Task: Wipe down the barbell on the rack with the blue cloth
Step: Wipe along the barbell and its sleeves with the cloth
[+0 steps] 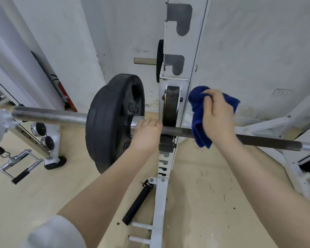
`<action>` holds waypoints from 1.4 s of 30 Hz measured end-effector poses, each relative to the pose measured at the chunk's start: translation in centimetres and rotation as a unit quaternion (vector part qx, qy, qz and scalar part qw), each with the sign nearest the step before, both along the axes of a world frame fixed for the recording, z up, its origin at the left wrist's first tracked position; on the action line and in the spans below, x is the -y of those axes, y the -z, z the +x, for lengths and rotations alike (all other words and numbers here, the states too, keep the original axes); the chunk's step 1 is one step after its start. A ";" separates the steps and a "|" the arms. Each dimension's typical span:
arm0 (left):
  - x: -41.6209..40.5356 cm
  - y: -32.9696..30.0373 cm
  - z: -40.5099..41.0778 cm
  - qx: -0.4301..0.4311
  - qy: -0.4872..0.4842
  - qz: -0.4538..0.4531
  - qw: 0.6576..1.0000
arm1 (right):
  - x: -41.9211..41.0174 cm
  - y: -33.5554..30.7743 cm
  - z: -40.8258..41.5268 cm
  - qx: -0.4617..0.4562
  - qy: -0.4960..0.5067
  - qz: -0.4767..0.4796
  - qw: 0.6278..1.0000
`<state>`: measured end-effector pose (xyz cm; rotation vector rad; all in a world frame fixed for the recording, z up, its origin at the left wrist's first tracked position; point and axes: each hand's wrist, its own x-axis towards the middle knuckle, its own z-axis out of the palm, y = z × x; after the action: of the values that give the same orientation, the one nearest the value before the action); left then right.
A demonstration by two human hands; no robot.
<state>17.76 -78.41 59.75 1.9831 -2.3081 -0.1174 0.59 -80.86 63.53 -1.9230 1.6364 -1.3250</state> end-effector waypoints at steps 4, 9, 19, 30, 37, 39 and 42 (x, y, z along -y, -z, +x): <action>0.9 1.0 0.0 0.012 0.000 0.013 1.000 | 0.0 6.4 2.3 -0.233 -0.092 0.011 0.968; 1.3 1.4 0.3 -0.001 -0.027 0.013 1.000 | 0.6 8.7 3.3 -0.244 -0.040 0.029 0.968; 2.1 2.4 0.5 -0.003 -0.023 -0.047 0.999 | 0.6 8.3 -1.3 -0.362 -0.091 -0.023 0.927; 1.7 3.0 1.1 -0.089 -0.008 -0.035 0.995 | -0.8 7.4 -0.9 -0.274 0.098 -0.042 0.956; 1.2 3.1 1.4 -0.097 -0.011 -0.040 0.994 | -1.1 9.6 1.8 -0.401 -0.003 -0.004 0.916; 1.0 3.2 1.5 -0.101 -0.001 -0.040 0.994 | -0.9 9.7 0.5 -0.404 0.020 -0.019 0.914; 0.8 3.1 1.4 -0.109 0.000 -0.040 0.993 | -0.8 9.9 -1.7 -0.396 0.069 -0.022 0.915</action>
<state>19.19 -79.23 56.62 1.8333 -2.1415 -0.2265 -1.12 -80.11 53.60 -2.6144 2.1165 -0.6167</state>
